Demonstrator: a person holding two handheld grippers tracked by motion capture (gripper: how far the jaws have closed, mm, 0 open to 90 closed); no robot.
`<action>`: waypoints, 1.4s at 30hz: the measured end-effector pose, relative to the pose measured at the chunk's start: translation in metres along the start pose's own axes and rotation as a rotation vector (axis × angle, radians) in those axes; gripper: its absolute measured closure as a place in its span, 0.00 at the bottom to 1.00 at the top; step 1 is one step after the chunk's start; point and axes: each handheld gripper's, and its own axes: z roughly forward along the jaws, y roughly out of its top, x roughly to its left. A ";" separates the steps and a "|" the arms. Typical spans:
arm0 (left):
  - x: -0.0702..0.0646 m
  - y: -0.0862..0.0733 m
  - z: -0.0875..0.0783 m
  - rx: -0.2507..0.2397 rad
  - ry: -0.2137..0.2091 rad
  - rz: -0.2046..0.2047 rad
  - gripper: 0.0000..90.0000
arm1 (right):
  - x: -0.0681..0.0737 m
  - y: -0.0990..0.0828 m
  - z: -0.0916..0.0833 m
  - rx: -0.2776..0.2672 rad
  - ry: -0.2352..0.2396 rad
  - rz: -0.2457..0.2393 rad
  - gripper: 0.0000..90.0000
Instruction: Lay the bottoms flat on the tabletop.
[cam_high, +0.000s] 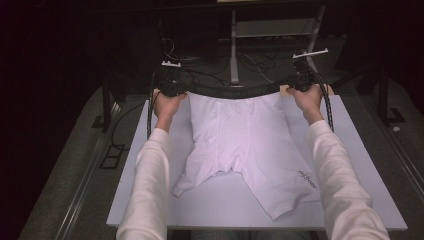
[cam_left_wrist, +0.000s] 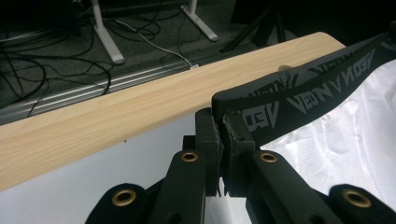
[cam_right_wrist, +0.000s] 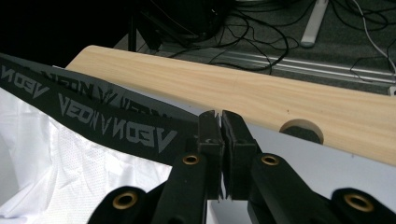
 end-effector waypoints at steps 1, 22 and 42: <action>0.001 0.000 0.000 -0.003 -0.001 -0.008 0.96 | 0.001 0.001 0.001 -0.002 -0.002 0.001 0.96; 0.008 -0.073 0.014 -0.031 -0.125 -0.209 0.44 | -0.005 -0.057 0.024 0.033 -0.024 0.016 0.43; -0.063 -0.094 -0.015 -0.073 -0.227 -0.047 0.00 | -0.005 -0.122 -0.039 -0.002 0.077 -0.008 0.00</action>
